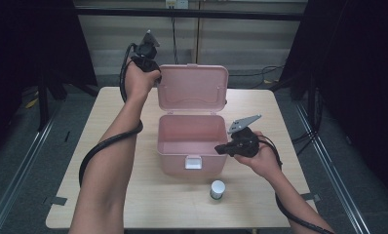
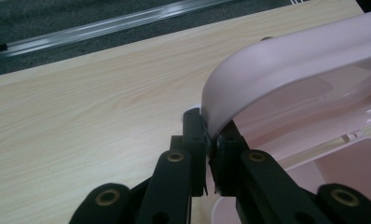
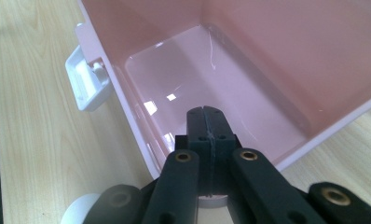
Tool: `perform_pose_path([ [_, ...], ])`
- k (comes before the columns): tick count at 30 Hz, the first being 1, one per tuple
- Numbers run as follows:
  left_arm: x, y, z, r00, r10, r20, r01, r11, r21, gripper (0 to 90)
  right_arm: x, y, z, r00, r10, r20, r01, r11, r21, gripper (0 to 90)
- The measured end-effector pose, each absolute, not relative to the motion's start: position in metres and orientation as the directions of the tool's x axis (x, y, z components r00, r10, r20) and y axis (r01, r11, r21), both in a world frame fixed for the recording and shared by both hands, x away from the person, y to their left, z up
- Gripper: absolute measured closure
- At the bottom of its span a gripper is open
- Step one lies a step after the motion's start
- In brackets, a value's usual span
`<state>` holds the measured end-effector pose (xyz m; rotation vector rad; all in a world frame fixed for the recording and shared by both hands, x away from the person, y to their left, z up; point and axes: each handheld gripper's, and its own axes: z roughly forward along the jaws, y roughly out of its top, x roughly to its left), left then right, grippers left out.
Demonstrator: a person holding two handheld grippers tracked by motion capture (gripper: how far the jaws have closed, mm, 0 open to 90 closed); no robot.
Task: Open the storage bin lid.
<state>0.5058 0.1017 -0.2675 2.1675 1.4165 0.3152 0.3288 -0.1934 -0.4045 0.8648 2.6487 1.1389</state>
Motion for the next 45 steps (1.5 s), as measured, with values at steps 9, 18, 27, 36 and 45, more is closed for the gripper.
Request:
perform_pose_path([
  [9, 0.514, 0.099, -0.273, 0.404, 0.909, -0.099, 0.785, -0.290, 0.547, 86.0, 0.330, -0.194, -0.405, -0.828, 0.550, 0.109, 0.455, 0.545, 0.704, 90.0],
  [18, 0.521, 0.099, -0.278, 0.386, 0.916, -0.112, 0.789, -0.265, 0.555, 86.0, 0.329, -0.195, -0.406, -0.824, 0.555, 0.113, 0.456, 0.533, 0.713, 90.0],
  [27, 0.527, 0.099, -0.283, 0.373, 0.920, -0.119, 0.791, -0.249, 0.558, 86.0, 0.329, -0.196, -0.406, -0.823, 0.556, 0.116, 0.455, 0.524, 0.720, 90.0],
  [36, 0.532, 0.098, -0.287, 0.377, 0.919, -0.117, 0.790, -0.253, 0.558, 85.7, 0.329, -0.195, -0.406, -0.826, 0.554, 0.104, 0.448, 0.532, 0.719, 90.0],
  [45, 0.541, 0.098, -0.293, 0.371, 0.920, -0.123, 0.794, -0.246, 0.555, 85.4, 0.329, -0.196, -0.406, -0.828, 0.550, 0.109, 0.447, 0.530, 0.721, 90.0],
])
